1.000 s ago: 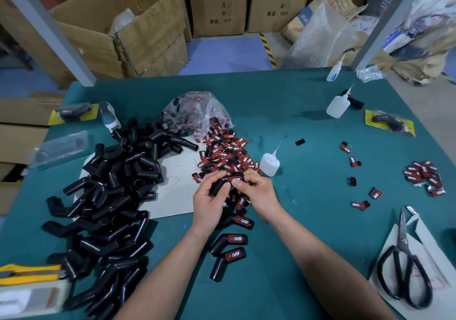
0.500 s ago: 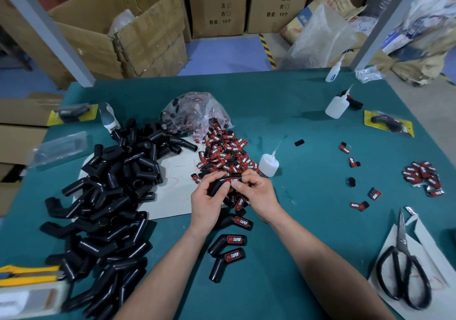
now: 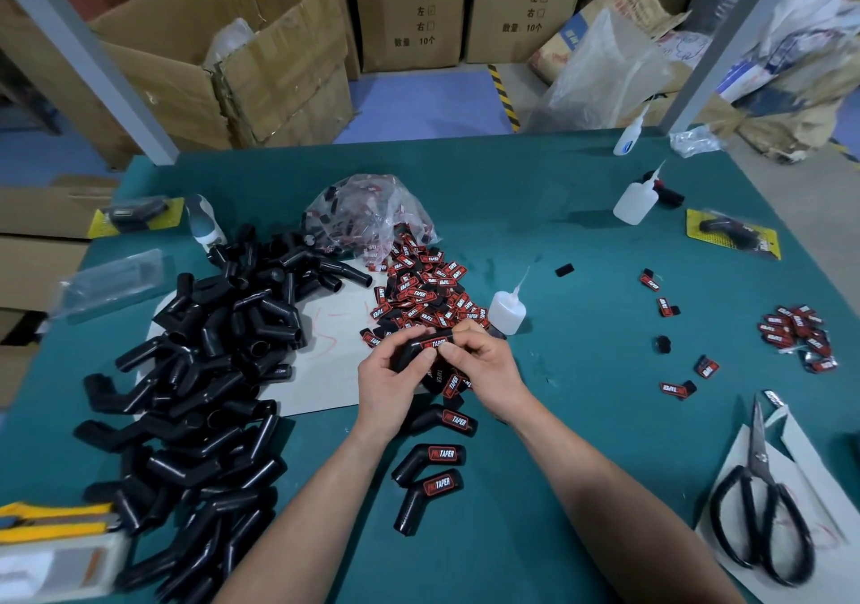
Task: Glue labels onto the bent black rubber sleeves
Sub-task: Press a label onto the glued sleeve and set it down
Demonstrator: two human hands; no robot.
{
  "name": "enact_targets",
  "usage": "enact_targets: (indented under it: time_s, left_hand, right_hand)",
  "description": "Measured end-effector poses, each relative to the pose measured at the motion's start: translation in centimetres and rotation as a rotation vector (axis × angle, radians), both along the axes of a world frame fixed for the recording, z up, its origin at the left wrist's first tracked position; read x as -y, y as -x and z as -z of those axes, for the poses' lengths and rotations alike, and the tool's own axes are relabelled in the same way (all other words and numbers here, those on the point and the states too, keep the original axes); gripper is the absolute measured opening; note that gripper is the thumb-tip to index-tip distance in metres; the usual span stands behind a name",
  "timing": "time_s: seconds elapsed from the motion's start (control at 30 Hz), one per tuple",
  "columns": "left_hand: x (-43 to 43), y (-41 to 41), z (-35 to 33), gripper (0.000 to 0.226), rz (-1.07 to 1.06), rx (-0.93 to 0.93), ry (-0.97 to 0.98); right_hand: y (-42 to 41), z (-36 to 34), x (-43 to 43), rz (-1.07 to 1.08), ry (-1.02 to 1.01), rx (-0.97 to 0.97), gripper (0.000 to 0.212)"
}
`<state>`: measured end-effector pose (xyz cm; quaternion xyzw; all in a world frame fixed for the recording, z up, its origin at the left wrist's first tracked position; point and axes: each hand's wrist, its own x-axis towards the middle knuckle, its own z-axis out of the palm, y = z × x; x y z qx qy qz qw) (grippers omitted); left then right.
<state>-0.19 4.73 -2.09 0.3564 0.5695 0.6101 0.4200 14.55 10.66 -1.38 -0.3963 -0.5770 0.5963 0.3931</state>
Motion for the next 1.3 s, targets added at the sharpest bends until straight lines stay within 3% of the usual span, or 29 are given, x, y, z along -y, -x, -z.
enact_targets:
  time_s: [0.7,0.87,1.3]
  left_hand:
    - [-0.11,0.2,0.18,0.032,0.021,-0.014,0.057]
    - [-0.1,0.18,0.32,0.033,0.024,0.029,0.06]
    - [0.05,0.02,-0.14,0.031,0.007,-0.03,0.03]
  right_hand:
    - [-0.07,0.22,-0.01,-0.029,-0.002,-0.015,0.01]
    - [-0.11,-0.28,0.2,-0.032,-0.035,-0.012,0.023]
    - [0.14,0.38,0.17,0.016,-0.037,0.009,0.014]
